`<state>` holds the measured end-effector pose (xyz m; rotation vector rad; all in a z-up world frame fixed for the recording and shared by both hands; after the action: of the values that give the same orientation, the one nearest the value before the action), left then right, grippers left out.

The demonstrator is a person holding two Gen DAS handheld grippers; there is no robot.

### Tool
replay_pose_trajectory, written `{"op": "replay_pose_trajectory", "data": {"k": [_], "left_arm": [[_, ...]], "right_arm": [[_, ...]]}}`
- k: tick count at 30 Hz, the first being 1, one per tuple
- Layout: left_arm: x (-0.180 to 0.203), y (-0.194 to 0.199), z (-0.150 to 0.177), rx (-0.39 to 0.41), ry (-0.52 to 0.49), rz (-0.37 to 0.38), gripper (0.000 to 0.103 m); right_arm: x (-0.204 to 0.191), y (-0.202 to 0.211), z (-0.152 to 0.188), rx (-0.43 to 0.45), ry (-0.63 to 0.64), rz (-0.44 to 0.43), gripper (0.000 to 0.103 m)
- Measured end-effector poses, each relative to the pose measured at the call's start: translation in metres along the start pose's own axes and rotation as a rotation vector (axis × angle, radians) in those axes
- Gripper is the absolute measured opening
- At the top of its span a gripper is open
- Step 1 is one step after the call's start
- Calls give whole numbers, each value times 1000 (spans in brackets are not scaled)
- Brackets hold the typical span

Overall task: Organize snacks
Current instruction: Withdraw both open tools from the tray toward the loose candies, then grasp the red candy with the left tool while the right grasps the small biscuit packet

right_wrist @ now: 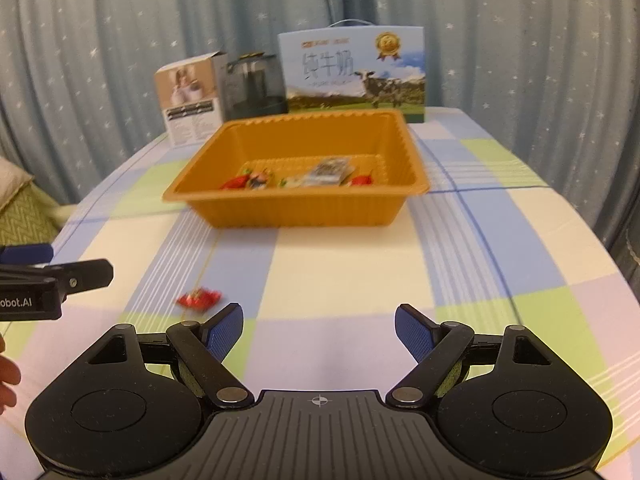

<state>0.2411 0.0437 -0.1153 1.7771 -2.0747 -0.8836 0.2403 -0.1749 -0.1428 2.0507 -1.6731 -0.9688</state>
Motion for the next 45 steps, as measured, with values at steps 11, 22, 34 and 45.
{"op": "replay_pose_trajectory", "data": {"k": [11, 22, 34, 45], "left_arm": [[-22, -3, 27, -66, 56, -14, 103], [-45, -8, 35, -110, 121, -56, 103], [-47, -11, 31, -108, 157, -39, 103], [-36, -17, 27, -115, 152, -6, 103]], "right_arm": [[-52, -17, 39, -9, 70, -77, 82], [-80, -47, 47, -19, 63, -81, 64], [-93, -63, 51, 2, 124, -40, 36], [-73, -53, 49, 8, 118, 0, 22]]}}
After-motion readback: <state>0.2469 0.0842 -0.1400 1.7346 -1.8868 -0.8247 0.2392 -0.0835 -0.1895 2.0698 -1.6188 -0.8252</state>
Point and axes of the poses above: each gripper's, at about its wrist camera, not at the fingertips, and y roughly against the way its jaws point, x to its right, z to its underside, the point moved 6 cm from there along -y, roughly the way its jaws point, and after that the axes turned 12 degrees about -y, right-handed, at the moved point
